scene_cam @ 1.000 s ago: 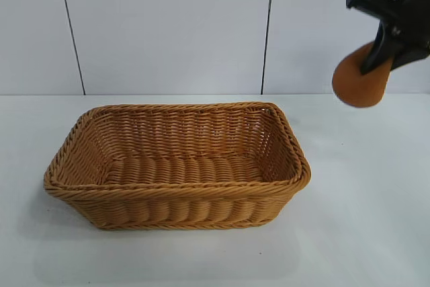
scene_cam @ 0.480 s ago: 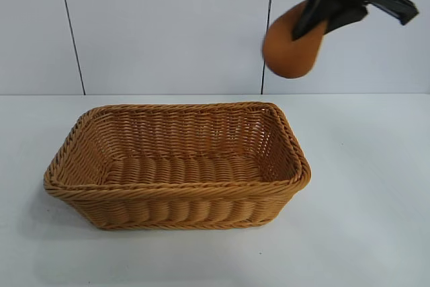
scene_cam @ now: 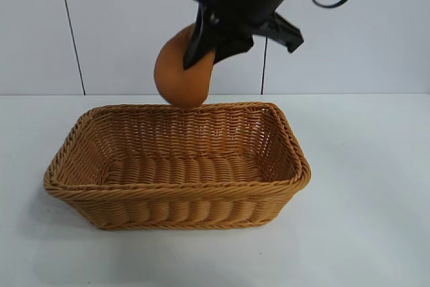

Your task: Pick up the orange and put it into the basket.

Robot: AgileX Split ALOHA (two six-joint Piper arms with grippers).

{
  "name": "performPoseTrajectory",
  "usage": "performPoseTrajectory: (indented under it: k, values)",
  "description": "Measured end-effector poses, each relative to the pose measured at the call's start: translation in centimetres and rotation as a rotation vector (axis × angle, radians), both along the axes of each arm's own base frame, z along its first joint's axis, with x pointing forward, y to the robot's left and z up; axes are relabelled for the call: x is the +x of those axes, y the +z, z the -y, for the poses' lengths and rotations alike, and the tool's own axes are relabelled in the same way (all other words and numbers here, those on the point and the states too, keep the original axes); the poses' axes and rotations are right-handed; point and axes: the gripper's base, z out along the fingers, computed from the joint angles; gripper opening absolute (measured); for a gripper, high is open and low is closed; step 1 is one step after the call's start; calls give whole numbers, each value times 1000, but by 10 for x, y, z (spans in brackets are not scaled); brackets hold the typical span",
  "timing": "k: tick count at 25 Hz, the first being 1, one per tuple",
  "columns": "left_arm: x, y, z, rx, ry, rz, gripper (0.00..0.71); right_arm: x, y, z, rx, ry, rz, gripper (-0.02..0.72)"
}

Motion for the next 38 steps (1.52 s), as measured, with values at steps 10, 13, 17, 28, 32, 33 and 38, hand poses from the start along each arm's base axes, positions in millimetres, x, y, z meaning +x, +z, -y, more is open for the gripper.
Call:
performPoseTrajectory:
  k: [10, 13, 17, 28, 32, 33, 38]
  values:
    - [0, 0, 0, 0, 0, 0, 612, 14, -89, -9, -125, 2, -145, 22]
    - [0, 0, 0, 0, 0, 0, 612, 14, -88, -9, -130, 10, -154, 41]
    - [0, 0, 0, 0, 0, 0, 612, 16, -79, -11, -143, 36, -151, 331]
    - [0, 0, 0, 1, 1, -1, 612, 31, 14, -12, -320, 174, -118, 658]
    - [0, 0, 0, 1, 1, -1, 612, 38, 40, -3, -421, 131, -52, 661]
    - [0, 0, 0, 1, 1, -1, 612, 42, 45, 2, -443, 114, -28, 661]
    - [0, 0, 0, 1, 1, -1, 612, 68, 46, 46, -477, -3, -34, 661]
